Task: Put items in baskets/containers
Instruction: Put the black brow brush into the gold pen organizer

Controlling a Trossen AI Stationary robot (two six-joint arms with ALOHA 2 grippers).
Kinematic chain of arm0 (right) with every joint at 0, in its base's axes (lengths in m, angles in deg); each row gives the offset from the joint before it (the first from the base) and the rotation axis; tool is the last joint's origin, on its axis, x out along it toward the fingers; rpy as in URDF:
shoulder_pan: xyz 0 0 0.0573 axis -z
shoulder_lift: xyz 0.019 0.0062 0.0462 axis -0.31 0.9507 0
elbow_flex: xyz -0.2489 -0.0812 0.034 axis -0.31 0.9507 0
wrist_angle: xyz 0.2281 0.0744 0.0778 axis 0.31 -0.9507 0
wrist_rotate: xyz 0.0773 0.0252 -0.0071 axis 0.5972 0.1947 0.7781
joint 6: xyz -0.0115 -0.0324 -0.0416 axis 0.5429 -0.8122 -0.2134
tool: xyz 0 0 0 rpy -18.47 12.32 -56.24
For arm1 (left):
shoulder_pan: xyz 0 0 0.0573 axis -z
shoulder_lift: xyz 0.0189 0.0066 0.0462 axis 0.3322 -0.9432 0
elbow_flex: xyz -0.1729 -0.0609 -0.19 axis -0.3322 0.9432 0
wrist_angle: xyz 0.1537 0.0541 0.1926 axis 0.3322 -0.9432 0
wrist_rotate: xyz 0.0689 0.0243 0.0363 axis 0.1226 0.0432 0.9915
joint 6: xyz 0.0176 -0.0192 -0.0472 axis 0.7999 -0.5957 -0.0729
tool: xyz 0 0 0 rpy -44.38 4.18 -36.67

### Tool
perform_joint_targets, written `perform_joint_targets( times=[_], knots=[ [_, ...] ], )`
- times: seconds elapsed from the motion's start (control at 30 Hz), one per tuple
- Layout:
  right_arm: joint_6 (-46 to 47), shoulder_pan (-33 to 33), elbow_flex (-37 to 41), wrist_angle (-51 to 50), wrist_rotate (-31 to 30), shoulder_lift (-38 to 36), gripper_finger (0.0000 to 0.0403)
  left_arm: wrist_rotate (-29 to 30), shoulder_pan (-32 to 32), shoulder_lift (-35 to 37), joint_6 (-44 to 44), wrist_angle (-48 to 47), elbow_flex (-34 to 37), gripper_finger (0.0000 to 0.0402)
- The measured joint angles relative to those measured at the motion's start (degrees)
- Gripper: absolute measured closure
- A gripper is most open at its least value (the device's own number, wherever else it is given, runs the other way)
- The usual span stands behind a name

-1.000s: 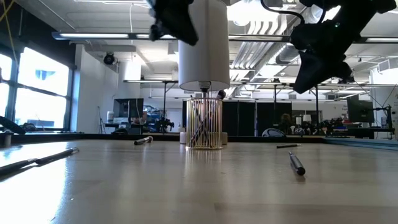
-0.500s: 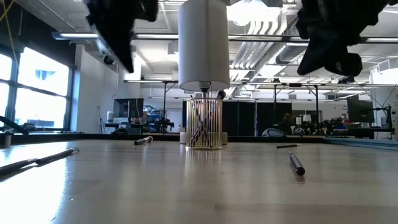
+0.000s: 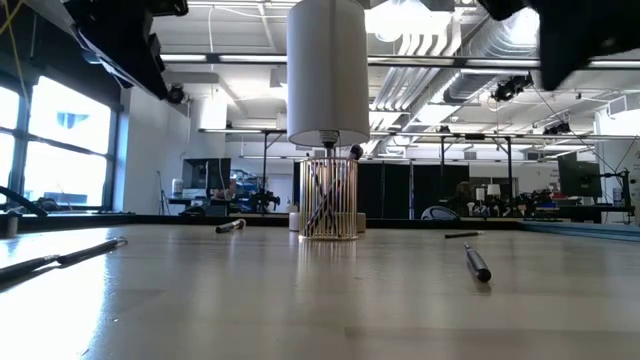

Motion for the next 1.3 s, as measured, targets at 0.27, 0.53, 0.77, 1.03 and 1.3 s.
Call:
perform_joint_targets(
  times=[0.27,0.53,0.77,1.03,1.3],
  knots=[
    [17.9,-9.7,-5.0,-6.7,10.6,8.6,0.0382,-2.5,0.0,0.4,1.9,2.4,0.0,0.0401],
    [28.3,-18.8,-5.0,-8.3,13.1,10.7,0.0302,-2.6,0.0,0.4,1.9,7.8,0.0,0.0401],
    [29.3,-22.3,-4.3,-8.0,14.6,14.3,0.0248,-1.8,0.0,0.2,3.2,17.1,0.0,0.0401],
    [32.0,-23.3,8.8,8.7,18.0,14.4,0.0225,-1.0,0.0,-2.0,2.5,23.4,0.1,0.0401],
    [33.2,-23.2,17.0,20.8,19.4,13.8,0.0254,-1.6,0.0,-4.5,0.2,24.4,0.1,0.0401]
  ],
)
